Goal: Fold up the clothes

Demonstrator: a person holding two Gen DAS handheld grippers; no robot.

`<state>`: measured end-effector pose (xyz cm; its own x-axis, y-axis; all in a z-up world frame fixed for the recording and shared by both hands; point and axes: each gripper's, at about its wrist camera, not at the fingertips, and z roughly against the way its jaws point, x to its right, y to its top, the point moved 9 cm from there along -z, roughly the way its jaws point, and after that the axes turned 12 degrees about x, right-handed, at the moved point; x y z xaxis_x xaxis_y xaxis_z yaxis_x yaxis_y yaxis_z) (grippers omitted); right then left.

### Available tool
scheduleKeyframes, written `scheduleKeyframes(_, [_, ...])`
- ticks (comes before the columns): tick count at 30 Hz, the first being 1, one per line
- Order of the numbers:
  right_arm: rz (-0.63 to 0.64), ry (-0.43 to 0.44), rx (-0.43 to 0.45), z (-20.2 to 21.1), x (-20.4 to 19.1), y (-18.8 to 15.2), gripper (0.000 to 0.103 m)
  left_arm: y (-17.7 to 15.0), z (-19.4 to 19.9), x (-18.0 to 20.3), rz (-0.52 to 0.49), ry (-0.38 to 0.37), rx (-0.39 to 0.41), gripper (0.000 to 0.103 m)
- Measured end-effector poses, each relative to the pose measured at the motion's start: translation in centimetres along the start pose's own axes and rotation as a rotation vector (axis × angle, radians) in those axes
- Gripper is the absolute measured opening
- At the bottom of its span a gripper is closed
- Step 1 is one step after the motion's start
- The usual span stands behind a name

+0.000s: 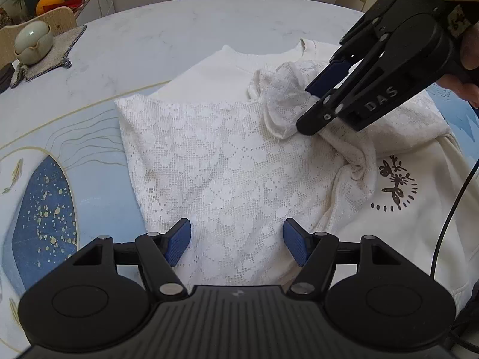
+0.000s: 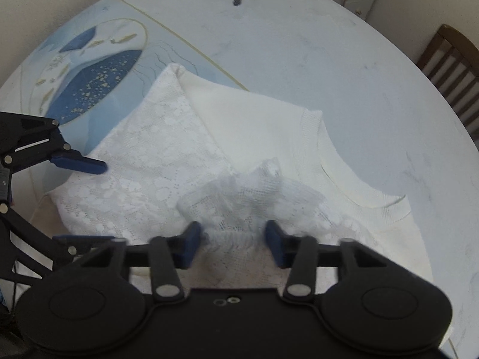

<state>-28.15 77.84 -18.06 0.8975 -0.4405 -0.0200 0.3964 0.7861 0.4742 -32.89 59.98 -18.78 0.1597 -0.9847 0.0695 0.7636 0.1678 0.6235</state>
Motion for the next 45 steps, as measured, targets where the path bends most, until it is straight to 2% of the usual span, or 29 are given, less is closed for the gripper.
scheduleKeyframes(9, [-0.054, -0.023, 0.074, 5.2, 2.2, -1.2, 0.103, -0.1, -0.2, 0.3, -0.044, 0.001, -0.009, 0.068])
scheduleKeyframes(15, [-0.115, -0.027, 0.096, 8.2, 3.4, -4.4, 0.103, -0.1, -0.3, 0.5, -0.057, 0.010, -0.019, 0.068])
scheduleKeyframes(20, [-0.165, -0.021, 0.060, 8.1, 3.4, -7.9, 0.103, 0.0, -0.3, 0.7, -0.077, 0.016, -0.035, 0.068])
scheduleKeyframes(23, [-0.147, -0.028, 0.034, 8.2, 3.0, -9.1, 0.103, 0.3, -0.2, 0.8, -0.092, 0.017, -0.042, 0.068])
scheduleKeyframes(29, [-0.065, -0.063, 0.060, 10.2, 2.5, -9.1, 0.103, 1.6, 0.4, 1.5, -0.112, 0.006, -0.026, 0.068])
scheduleKeyframes(35, [0.028, -0.085, 0.063, 11.9, 2.2, -9.3, 0.103, 5.1, 0.6, 4.1, -0.168, -0.045, 0.026, 0.068])
scheduleKeyframes(39, [0.038, -0.099, 0.058, 12.2, 2.8, -10.0, 0.103, 7.0, -0.8, 6.8, -0.216, -0.074, 0.040, 0.068])
scheduleKeyframes(45, [-0.018, -0.122, 0.036, 11.0, 4.9, -12.0, 0.103, 5.8, -3.1, 9.1, -0.242, -0.096, -0.011, 0.068])
